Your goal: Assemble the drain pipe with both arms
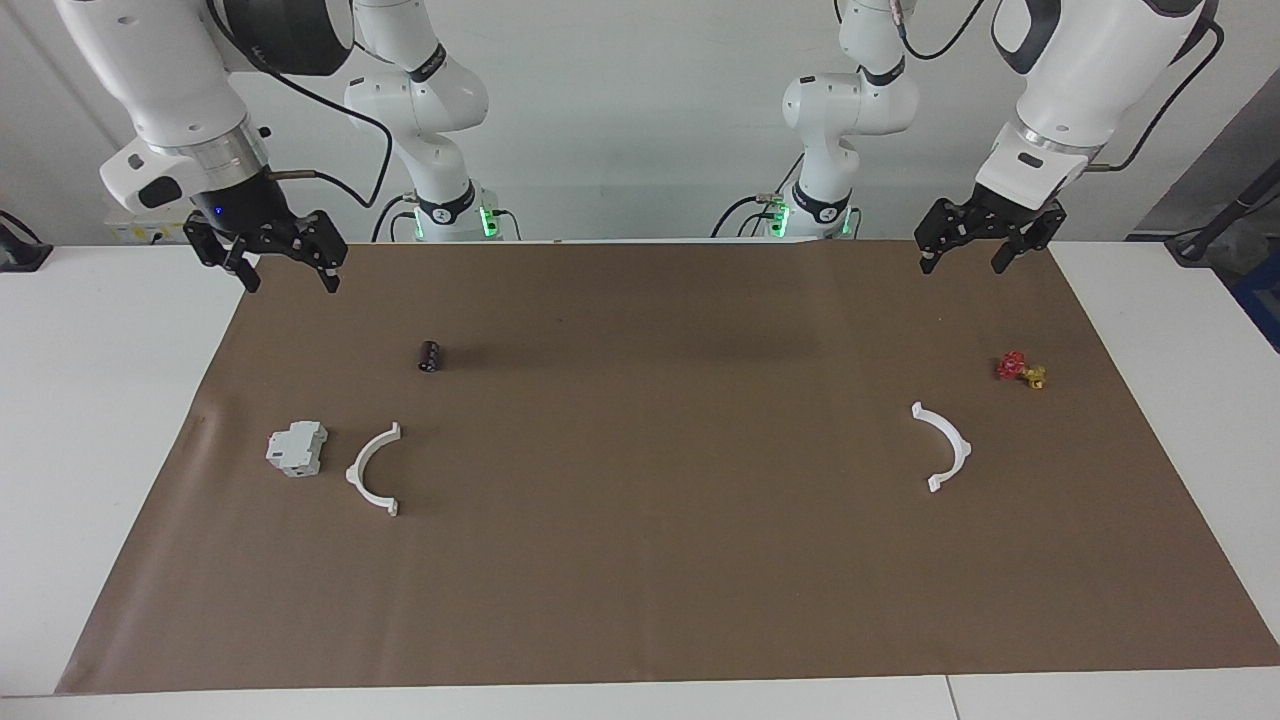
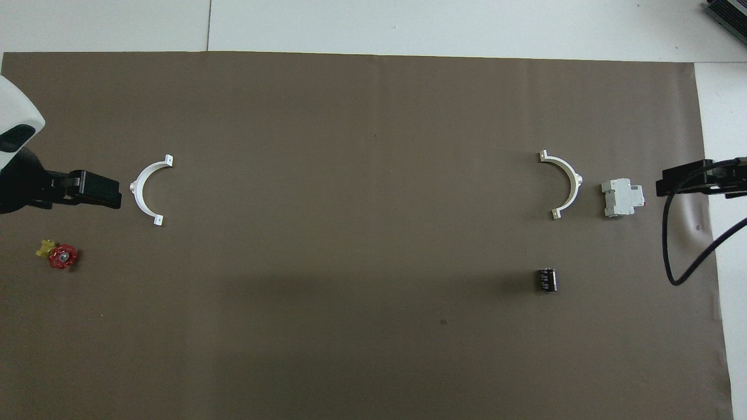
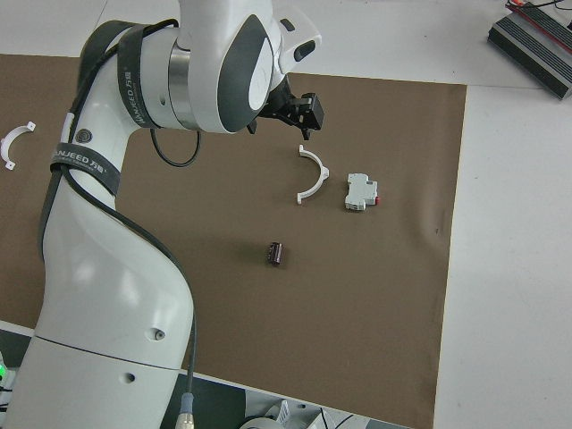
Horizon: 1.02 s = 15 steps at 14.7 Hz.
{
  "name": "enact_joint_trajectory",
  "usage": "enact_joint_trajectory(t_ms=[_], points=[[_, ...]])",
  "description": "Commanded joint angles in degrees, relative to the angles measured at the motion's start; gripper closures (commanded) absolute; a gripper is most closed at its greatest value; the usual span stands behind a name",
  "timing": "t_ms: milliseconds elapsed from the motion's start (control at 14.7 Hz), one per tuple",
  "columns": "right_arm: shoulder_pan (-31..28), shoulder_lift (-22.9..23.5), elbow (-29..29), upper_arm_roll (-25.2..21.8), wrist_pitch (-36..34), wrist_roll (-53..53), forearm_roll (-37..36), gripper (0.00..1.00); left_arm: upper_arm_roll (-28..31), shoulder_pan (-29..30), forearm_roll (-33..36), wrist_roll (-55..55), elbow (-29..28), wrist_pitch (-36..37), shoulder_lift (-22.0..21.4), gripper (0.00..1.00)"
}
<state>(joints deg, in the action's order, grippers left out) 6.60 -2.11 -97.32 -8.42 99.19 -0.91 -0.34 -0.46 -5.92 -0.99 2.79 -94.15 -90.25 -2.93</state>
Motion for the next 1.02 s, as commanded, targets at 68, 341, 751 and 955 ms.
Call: enact_joint_trajectory(t_ms=[68,341,751,955], points=[[-0.61,5.96,-3.75,0.16,9.85,-9.26,1.56,0.0,-0.15,0.47,-0.07,-0.86,-2.01,-1.33,-1.47,0.0],[-3.6,16.68,-6.2,0.07,25.04,-23.84,7.61,0.0,-0.15,0.38,-0.07,-0.86,-2.01,-1.33,-1.47,0.0],[-4.14,24.96,-9.64,0.16,34.75,-32.39,13.24,0.02,-0.15,0.38,-0.07,-0.86,-2.36,-1.51,-1.47,0.0],[-4.22,25.58,-10.78,0.16,35.37,-33.54,13.7,0.04,-0.24,0.38,-0.07,-0.86,-2.36,-1.51,-1.47,0.0]])
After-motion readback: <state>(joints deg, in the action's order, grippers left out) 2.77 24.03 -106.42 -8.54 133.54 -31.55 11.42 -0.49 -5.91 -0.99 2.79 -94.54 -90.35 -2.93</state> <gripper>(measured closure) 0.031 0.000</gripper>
